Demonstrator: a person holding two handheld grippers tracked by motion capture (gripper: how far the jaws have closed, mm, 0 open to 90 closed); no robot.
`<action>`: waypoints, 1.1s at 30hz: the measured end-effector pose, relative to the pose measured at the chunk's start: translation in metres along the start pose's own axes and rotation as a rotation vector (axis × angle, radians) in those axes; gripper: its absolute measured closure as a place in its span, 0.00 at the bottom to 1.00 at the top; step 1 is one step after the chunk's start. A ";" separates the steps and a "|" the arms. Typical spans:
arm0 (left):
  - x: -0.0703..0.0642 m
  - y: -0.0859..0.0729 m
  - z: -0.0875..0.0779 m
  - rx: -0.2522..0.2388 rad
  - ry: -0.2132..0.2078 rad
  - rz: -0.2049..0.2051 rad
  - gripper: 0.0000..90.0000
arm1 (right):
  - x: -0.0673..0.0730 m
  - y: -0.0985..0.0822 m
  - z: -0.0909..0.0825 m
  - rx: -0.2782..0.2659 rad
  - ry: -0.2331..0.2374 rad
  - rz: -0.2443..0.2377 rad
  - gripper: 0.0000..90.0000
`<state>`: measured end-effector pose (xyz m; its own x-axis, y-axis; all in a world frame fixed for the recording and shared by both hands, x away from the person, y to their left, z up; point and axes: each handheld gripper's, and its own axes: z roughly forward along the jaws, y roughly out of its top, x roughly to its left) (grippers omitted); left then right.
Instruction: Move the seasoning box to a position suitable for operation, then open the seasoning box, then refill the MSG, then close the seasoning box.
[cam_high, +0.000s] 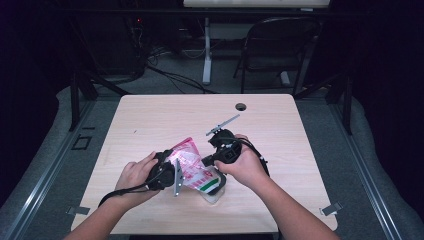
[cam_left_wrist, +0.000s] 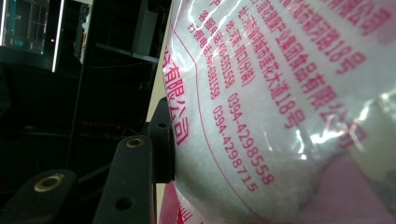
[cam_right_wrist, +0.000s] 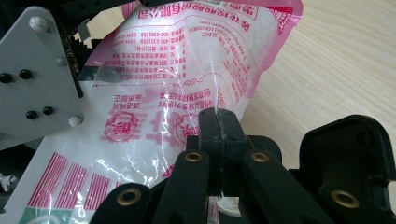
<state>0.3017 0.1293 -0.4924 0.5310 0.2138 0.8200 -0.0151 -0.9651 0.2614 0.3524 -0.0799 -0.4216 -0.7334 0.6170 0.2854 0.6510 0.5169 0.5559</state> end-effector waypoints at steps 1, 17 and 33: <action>0.000 0.000 0.000 0.001 0.000 0.003 0.65 | 0.000 0.000 0.000 0.002 -0.001 0.000 1.00; 0.003 0.002 -0.001 0.008 0.009 0.036 0.65 | 0.000 0.000 0.000 -0.005 -0.004 0.002 1.00; 0.005 0.004 -0.002 0.030 0.011 0.078 0.66 | -0.002 -0.001 0.001 -0.010 0.003 0.007 1.00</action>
<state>0.3025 0.1266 -0.4858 0.5200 0.1388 0.8428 -0.0305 -0.9831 0.1807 0.3534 -0.0814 -0.4234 -0.7293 0.6188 0.2920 0.6544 0.5062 0.5616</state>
